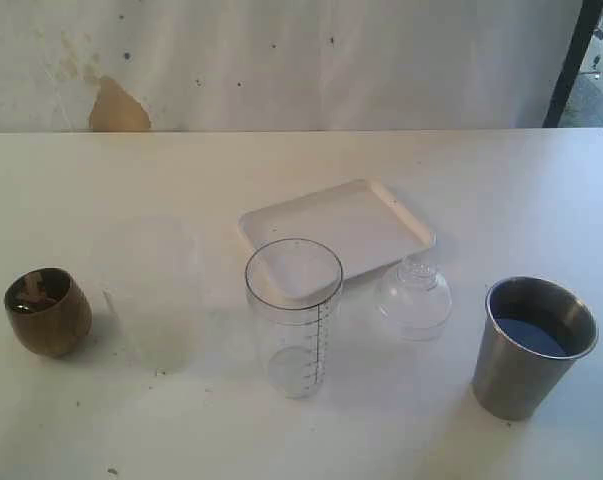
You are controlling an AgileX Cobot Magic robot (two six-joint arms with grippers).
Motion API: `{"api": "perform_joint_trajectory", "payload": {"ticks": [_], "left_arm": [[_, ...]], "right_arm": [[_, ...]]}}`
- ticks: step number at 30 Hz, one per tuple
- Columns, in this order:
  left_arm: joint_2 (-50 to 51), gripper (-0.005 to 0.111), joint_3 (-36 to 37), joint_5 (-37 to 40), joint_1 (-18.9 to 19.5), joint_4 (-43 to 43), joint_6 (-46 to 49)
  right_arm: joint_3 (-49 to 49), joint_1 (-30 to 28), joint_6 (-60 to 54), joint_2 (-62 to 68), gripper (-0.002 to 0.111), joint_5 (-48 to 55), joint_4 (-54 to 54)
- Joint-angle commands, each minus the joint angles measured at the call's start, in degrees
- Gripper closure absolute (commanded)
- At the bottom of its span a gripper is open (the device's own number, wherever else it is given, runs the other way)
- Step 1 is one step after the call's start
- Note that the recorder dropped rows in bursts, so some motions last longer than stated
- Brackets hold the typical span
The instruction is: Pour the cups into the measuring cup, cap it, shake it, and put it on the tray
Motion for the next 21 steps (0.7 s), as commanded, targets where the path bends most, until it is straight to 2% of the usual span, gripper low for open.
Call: {"api": "perform_joint_trajectory", "payload": {"ticks": [1, 5, 11, 13, 14, 15, 16, 17, 18, 19, 21], "left_arm": [[-0.1, 0.107, 0.3, -7.3, -0.1, 0.4, 2.2], [-0.1, 0.107, 0.3, -13.8, -0.1, -8.1, -9.5], [-0.1, 0.107, 0.3, -22.3, -0.1, -8.5, -21.0], [-0.1, 0.101, 0.3, -22.3, -0.1, -8.5, -21.8], [-0.1, 0.096, 0.3, -22.1, -0.1, -8.0, -21.8], [-0.1, 0.073, 0.3, -22.5, -0.1, -7.6, -21.8], [-0.1, 0.059, 0.3, -23.0, -0.1, -7.6, -21.8], [-0.1, 0.021, 0.3, -24.8, -0.1, -7.6, -21.8], [-0.1, 0.007, 0.3, -25.3, -0.1, -7.6, -22.1], [-0.1, 0.003, 0.3, -25.4, -0.1, -7.6, -23.1], [0.7, 0.005, 0.3, -26.7, -0.1, -6.5, -23.3]], "right_arm": [[0.3, 0.3, 0.2, -0.3, 0.108, 0.0, -0.2], [0.3, 0.3, 0.2, -0.3, 0.108, 0.0, -0.2], [0.3, 0.3, 0.2, -0.3, 0.108, 0.0, -0.2], [0.3, 0.3, 0.2, -0.3, 0.108, 0.0, -0.2], [0.3, 0.3, 0.2, -0.3, 0.108, 0.0, -0.2], [0.3, 0.3, 0.2, -0.3, 0.108, 0.0, -0.2], [0.3, 0.3, 0.2, -0.3, 0.108, 0.0, -0.2], [0.3, 0.3, 0.2, -0.3, 0.108, 0.0, -0.2], [0.3, 0.3, 0.2, -0.3, 0.108, 0.0, -0.2], [0.3, 0.3, 0.2, -0.3, 0.108, 0.0, -0.2], [0.3, 0.3, 0.2, -0.3, 0.108, 0.0, -0.2]]}}
